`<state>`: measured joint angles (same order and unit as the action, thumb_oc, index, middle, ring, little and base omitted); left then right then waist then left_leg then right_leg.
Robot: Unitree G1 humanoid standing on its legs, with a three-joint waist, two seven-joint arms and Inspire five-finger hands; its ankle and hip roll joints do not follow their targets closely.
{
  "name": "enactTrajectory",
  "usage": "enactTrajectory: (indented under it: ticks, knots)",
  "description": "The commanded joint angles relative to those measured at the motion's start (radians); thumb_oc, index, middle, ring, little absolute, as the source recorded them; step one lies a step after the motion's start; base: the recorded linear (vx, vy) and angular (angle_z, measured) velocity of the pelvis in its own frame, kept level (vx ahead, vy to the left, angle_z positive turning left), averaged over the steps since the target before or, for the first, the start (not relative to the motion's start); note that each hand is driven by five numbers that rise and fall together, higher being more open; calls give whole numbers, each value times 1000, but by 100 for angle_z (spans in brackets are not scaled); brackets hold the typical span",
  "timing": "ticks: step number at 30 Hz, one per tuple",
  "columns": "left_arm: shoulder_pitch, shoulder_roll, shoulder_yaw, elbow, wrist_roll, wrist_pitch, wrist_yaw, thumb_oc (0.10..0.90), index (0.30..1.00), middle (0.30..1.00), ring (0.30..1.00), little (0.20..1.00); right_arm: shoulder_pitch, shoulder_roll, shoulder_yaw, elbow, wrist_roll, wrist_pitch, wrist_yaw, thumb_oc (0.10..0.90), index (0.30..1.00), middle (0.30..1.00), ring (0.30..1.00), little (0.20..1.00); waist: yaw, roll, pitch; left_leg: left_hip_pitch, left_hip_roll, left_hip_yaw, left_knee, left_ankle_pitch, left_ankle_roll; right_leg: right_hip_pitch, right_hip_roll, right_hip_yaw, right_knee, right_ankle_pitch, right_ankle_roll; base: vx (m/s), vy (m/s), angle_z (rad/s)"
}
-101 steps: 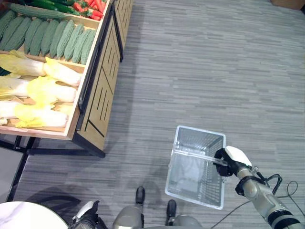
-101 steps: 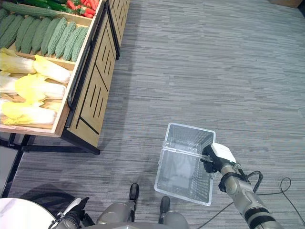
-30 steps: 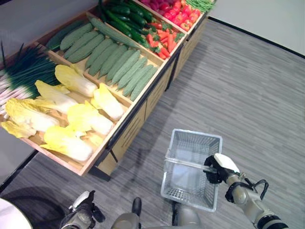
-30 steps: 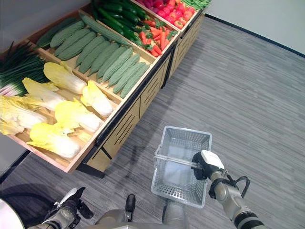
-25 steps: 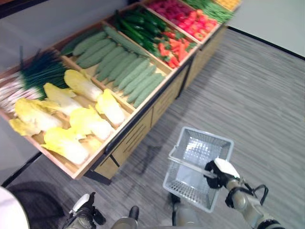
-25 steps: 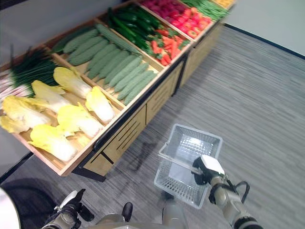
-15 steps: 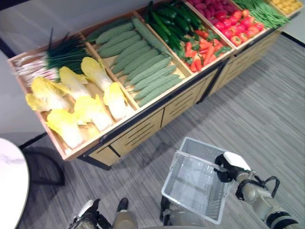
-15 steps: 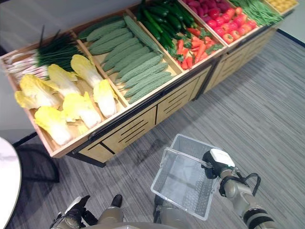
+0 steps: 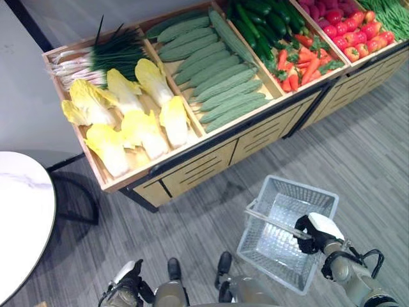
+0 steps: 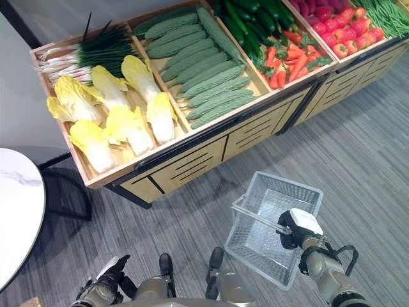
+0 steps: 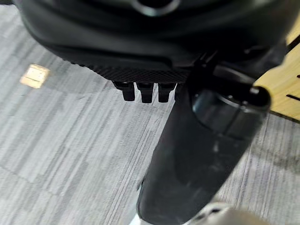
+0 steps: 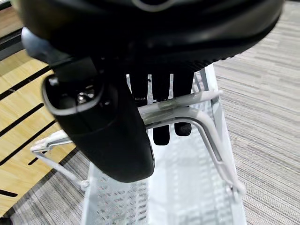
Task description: Get the vegetables into the basket
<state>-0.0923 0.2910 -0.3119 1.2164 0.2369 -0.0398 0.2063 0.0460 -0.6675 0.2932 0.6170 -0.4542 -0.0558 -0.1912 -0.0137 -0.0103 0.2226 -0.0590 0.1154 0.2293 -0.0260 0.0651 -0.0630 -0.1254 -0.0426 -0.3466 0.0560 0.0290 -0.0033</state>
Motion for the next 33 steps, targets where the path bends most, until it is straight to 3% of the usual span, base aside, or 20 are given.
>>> enactTrajectory:
  ticks: [1, 6, 8, 10, 11, 13, 15, 17, 18, 22, 27, 28, 31, 33]
  knots:
    - [-20, 52, 25, 21, -9, -14, 25, 900, 1000, 1000, 1000, 1000, -71, 10, -48, -9, 33, -30, -51, 400, 300, 300, 300, 300, 24, -65, -59, -12, -12, -37, 19, -24, 6, 55, -148, 101, -8, 38, 159, 76, 186, 4]
    - [-10, 62, 30, 28, -9, -18, 28, 900, 1000, 1000, 1000, 1000, -84, 50, -43, 99, 55, -25, -58, 400, 300, 300, 300, 300, 32, -78, -67, 13, -47, -41, -1, -46, 38, 41, -182, 125, 59, 66, 190, 58, 181, 6]
    - [-12, 76, 29, 32, -7, -18, 29, 900, 1000, 1000, 1000, 1000, -107, 69, -32, 176, 66, -20, -61, 400, 300, 300, 300, 300, 35, -74, -56, 33, -58, -57, -23, -42, 54, -1, -190, 159, 174, 111, 205, 18, 142, 9]
    - [-15, 81, 27, 37, -7, -18, 28, 900, 1000, 1000, 1000, 1000, -113, 75, -30, 197, 73, -21, -64, 400, 300, 300, 300, 300, 33, -72, -49, 45, -61, -69, -36, -38, 56, -13, -180, 191, 215, 111, 209, 42, 59, 13]
    - [-25, 90, 25, 54, -11, -18, 29, 900, 1000, 1000, 1000, 1000, -123, 91, -34, 255, 98, -19, -71, 400, 300, 300, 300, 300, 25, -68, -51, 47, -60, -94, -53, -31, 51, -37, -144, 253, 197, 104, 203, 57, 14, 25]
    - [-32, 95, 25, 68, -11, -18, 31, 900, 1000, 1000, 1000, 1000, -129, 97, -29, 292, 106, -21, -72, 400, 300, 300, 300, 300, 22, -68, -50, 47, -58, -104, -55, -31, 46, -38, -135, 274, 164, 90, 197, 58, -36, 32]
    - [-49, 103, 34, 95, -18, -17, 35, 900, 1000, 1000, 1000, 1000, -144, 110, -29, 349, 125, -17, -75, 400, 300, 300, 300, 300, 22, -62, -51, 46, -43, -123, -58, -30, 28, -51, -148, 294, 67, 82, 190, 95, -117, 42]
    - [-48, 106, 42, 118, -23, -19, 35, 900, 1000, 1000, 1000, 1000, -147, 129, -36, 447, 141, -10, -79, 400, 300, 300, 300, 300, 11, -63, -51, 64, -24, -157, -61, -42, 6, -83, -156, 346, -1, 118, 198, 181, -219, 28]
    - [-49, 109, 42, 120, -22, -23, 34, 900, 1000, 1000, 1000, 1000, -131, 135, -39, 472, 136, -11, -83, 400, 300, 300, 300, 300, 12, -64, -55, 64, -19, -173, -59, -38, 4, -68, -150, 352, 2, 97, 196, 135, -161, 23]
    - [-40, 110, 74, 132, -54, -27, 42, 900, 1000, 1000, 1000, 1000, -106, 153, -55, 520, 143, -10, -81, 400, 300, 300, 300, 300, 9, -69, -70, 55, 17, -190, -61, -20, -26, -52, -130, 314, -18, 90, 183, 84, -208, 75]
    - [-18, 78, 156, 146, -127, -20, 73, 900, 1000, 1000, 1000, 1000, -79, 167, -80, 604, 158, -7, -87, 400, 300, 300, 300, 300, 1, -51, -99, 47, 57, -205, -61, 6, -57, 10, -95, 256, -75, 82, 160, 105, -212, 18]
    - [-17, 47, 216, 140, -201, -28, 137, 900, 1000, 1000, 1000, 1000, -65, 186, -96, 636, 180, -6, -99, 400, 300, 300, 300, 300, 0, -46, -111, 50, 68, -207, -61, 17, -66, 35, -85, 239, -89, 75, 152, 59, -100, 23]
    - [-18, 39, 280, 122, -262, -49, 229, 900, 1000, 1000, 1000, 1000, -49, 206, -93, 643, 175, -7, -109, 400, 300, 300, 300, 300, 1, -49, -120, 56, 71, -206, -61, 19, -69, 49, -83, 232, -96, 75, 149, 59, -82, 13]
    - [-29, 31, 420, 84, -429, -107, 389, 900, 1000, 1000, 1000, 1000, -44, 236, -81, 686, 167, -9, -140, 400, 300, 300, 300, 300, 5, -51, -134, 70, 67, -205, -61, 11, -72, 77, -85, 224, -124, 77, 150, 55, -43, 6]
